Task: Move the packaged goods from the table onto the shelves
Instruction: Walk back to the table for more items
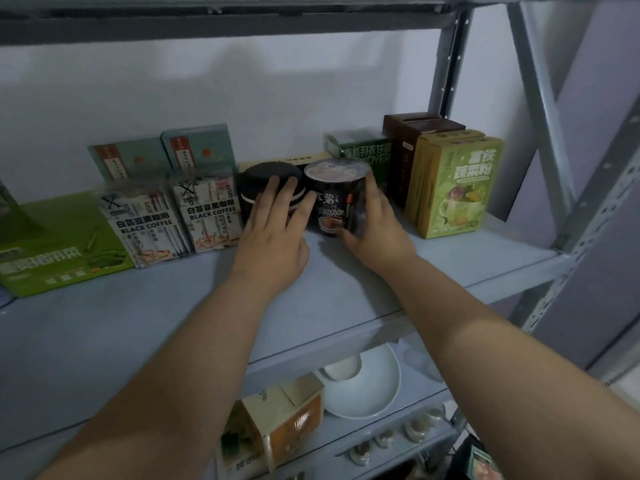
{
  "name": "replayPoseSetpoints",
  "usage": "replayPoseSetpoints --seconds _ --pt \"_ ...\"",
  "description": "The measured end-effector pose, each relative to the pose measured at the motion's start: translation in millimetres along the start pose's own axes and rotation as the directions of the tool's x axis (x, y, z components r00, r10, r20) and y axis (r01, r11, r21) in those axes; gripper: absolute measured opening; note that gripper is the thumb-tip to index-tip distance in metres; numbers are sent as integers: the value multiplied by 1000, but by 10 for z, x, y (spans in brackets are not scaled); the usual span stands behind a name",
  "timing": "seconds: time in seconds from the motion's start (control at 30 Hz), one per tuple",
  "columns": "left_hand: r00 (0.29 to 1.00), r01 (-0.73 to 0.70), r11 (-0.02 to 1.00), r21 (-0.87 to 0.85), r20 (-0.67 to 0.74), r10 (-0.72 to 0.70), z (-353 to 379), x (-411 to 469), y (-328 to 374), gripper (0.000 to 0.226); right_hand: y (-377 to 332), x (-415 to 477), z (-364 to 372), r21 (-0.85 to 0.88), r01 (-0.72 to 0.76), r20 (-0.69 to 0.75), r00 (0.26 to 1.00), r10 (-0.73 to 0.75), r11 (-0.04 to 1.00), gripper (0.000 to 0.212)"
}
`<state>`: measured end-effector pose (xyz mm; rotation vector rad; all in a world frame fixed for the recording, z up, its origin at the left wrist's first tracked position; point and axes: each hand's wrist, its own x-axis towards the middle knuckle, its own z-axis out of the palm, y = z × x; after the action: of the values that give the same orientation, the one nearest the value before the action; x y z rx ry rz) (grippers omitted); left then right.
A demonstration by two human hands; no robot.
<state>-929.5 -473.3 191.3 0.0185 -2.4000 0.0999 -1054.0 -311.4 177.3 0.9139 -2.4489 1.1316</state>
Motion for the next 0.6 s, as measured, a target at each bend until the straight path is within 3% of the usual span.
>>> replayPoseSetpoints --seconds 0.1,0.17,0.3,0.43,0.6 --pt "985 -161 984 -75 54 165 -143 -4 282 70 -3 -388 -278 -230 44 44 998 -35 972 93" --pt "975 -190 973 -132 86 203 -214 -20 513 74 25 -813 -532 -334 42 43 999 -29 942 86" --pt "936 -273 892 -361 112 332 -295 -245 1195 81 118 -1888 -975 -478 -115 -31 993 114 871 81" --pt "757 -522 707 -478 123 642 -166 -730 1986 80 164 -3062 -1252 -643 -312 -159 948 277 700 76" --pt "577 -596 487 -638 80 813 -174 -1581 2984 80 -40 -4615 -1561 -626 -599 -368 792 488 500 73"
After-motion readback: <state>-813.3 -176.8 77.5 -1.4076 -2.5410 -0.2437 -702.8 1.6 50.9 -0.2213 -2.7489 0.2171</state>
